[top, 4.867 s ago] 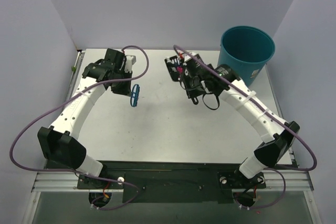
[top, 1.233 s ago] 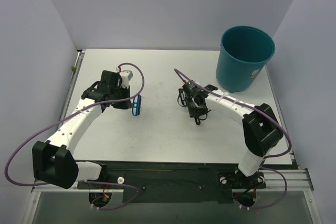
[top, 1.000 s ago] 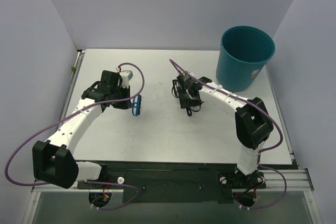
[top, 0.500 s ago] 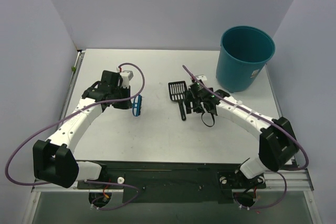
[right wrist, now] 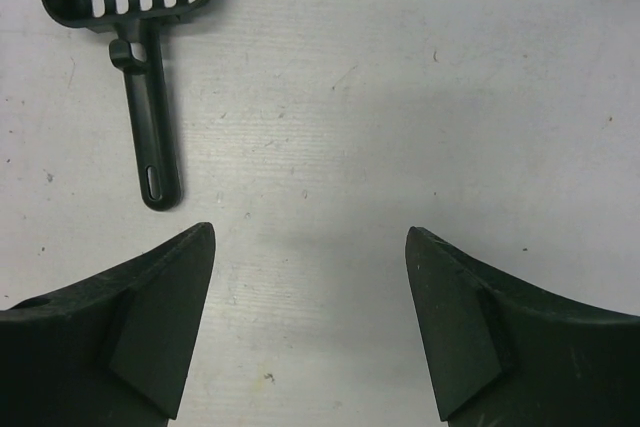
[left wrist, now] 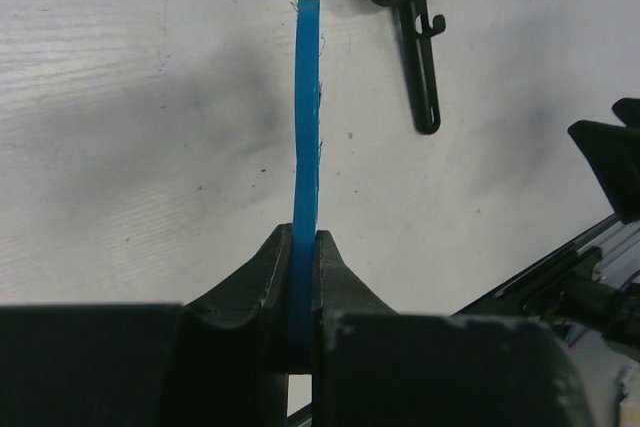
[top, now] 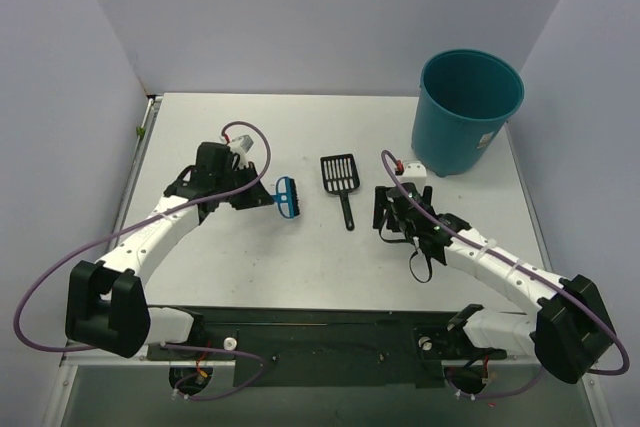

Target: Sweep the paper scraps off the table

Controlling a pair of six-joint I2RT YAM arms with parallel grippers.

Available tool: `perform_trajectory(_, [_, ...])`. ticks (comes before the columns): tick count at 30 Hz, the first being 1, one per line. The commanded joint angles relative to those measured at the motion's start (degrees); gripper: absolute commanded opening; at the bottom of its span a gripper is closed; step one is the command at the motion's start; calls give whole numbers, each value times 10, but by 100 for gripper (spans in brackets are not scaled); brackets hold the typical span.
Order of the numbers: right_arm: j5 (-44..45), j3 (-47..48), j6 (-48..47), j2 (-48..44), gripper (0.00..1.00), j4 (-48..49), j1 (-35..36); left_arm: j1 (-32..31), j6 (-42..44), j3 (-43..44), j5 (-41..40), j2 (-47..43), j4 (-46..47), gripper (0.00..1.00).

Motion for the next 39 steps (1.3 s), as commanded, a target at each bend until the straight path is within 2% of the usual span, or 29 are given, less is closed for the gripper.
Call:
perform_trajectory(1, [31,-16,13,-22,71,58,3,4,-160,-34,27,4,184,0])
perform_trajectory(5, [26,-20,16,-24,71,60,3,3,-204,-43,17,31,245,0])
perform_trajectory(9, [23,-24,16,-30,70,63,4,3,-200,-25,26,78,252,0])
perform_trajectory(11, [22,-26,15,-32,70,65,4,4,-193,-13,37,97,288,0])
perform_trajectory(12, [22,-27,15,-34,69,66,4,4,-191,1,35,108,281,18])
perform_trajectory(13, [20,-28,15,-36,69,67,3,5,-184,12,22,114,274,45])
perform_trajectory(14, [19,-28,14,-35,68,67,3,5,-179,29,17,116,264,55])
perform_trajectory(15, [16,-28,13,-36,68,67,4,6,-171,44,4,117,261,78])
perform_trajectory(20, [18,-34,12,-45,67,70,3,6,-138,58,-69,95,191,84])
perform_trajectory(28, [33,-42,16,-59,68,81,4,6,-84,-16,-161,1,129,88])
perform_trajectory(32, [68,-51,24,-88,69,87,4,4,-77,-114,-157,-84,156,88])
perform_trajectory(35, [86,-88,21,-134,70,111,4,3,-84,-186,-109,-139,225,88])
perform_trajectory(39, [119,-130,21,-205,71,137,5,-1,-68,-265,-98,-208,284,88])
